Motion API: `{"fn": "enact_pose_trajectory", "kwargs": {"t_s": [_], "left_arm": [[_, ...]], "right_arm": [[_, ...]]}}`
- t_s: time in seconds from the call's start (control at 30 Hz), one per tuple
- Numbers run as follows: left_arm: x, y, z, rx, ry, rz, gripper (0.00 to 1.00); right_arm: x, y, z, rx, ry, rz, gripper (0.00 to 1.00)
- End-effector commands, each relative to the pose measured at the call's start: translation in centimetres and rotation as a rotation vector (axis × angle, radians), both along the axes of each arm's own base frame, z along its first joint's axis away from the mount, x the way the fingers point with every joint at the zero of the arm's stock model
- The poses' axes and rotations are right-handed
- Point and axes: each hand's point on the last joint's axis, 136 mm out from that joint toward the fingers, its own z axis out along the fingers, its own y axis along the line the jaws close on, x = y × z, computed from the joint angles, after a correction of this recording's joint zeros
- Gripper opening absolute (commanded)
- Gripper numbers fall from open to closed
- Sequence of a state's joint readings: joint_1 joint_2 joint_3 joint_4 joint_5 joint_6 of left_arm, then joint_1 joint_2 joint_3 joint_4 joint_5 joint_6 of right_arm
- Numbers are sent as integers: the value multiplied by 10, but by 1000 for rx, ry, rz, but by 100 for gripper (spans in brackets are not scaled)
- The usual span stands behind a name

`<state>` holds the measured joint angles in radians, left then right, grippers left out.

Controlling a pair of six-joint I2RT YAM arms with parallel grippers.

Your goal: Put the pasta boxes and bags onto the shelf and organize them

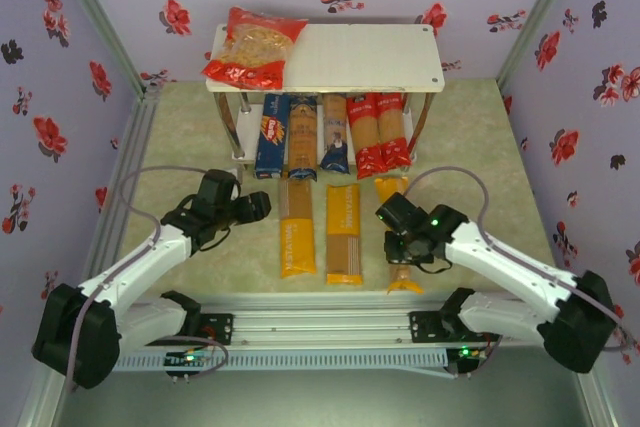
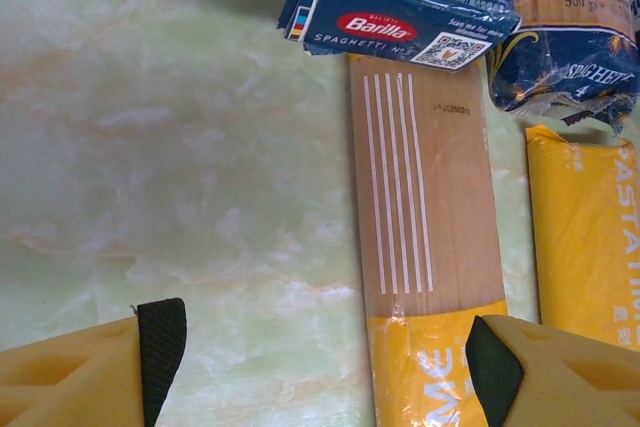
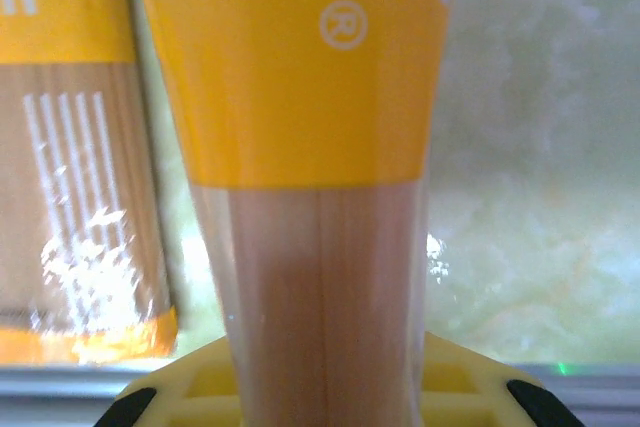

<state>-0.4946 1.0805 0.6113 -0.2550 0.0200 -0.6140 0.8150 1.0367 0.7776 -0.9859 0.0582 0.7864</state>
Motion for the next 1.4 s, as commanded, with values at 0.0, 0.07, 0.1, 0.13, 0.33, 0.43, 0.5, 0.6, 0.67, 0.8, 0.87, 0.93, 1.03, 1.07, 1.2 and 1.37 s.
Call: {"fn": "enact_pose_trajectory", "kwargs": {"t_s": [0.0,0.07,0.1,0.13,0.33,0.43,0.5,0.6,0.67,0.8,0.87,0.93,1.03,1.07,1.2,1.37], "left_arm": [[9,-4,15,-3,-40,-22,78],[11,-4,16,-1,-41,-22,78],[12,-5,17,-2,-43,-23,78],[12,-5,16,-1,-40,-22,78],[16,-8,25,-5,-56,-32,84],[17,-9,34,9,-68,-49,83],[18,-9,40,12,-78,-56,83],[20,-10,49,-3,-101,-54,83],[20,-10,51,-9,-108,-52,83],[20,-10,53,-10,-114,-53,83],[19,-10,54,-10,-116,-54,83],[18,-10,55,-11,-118,-54,83],[17,-8,52,-10,-115,-53,83],[17,-8,51,-8,-111,-51,83],[17,-8,48,-4,-102,-49,83],[17,-6,46,1,-92,-46,84]], "right_arm": [[3,-4,59,61,-144,28,0],[9,-11,97,101,-260,17,0],[14,-14,120,130,-335,1,0],[20,-18,143,159,-415,-18,0],[56,-26,268,242,-828,-50,0],[74,-28,321,193,-990,-45,0],[87,-29,351,132,-1073,-47,0],[107,-34,386,8,-1176,-68,0],[121,-32,404,-51,-1242,-72,0],[156,-30,425,-126,-1300,-90,0],[172,-30,429,-144,-1301,-94,0],[188,-28,430,-161,-1299,-93,0],[212,-28,427,-160,-1280,-98,0],[219,-29,426,-152,-1273,-103,0],[248,-27,412,-72,-1207,-122,0],[271,-19,395,-26,-1142,-106,0]]}}
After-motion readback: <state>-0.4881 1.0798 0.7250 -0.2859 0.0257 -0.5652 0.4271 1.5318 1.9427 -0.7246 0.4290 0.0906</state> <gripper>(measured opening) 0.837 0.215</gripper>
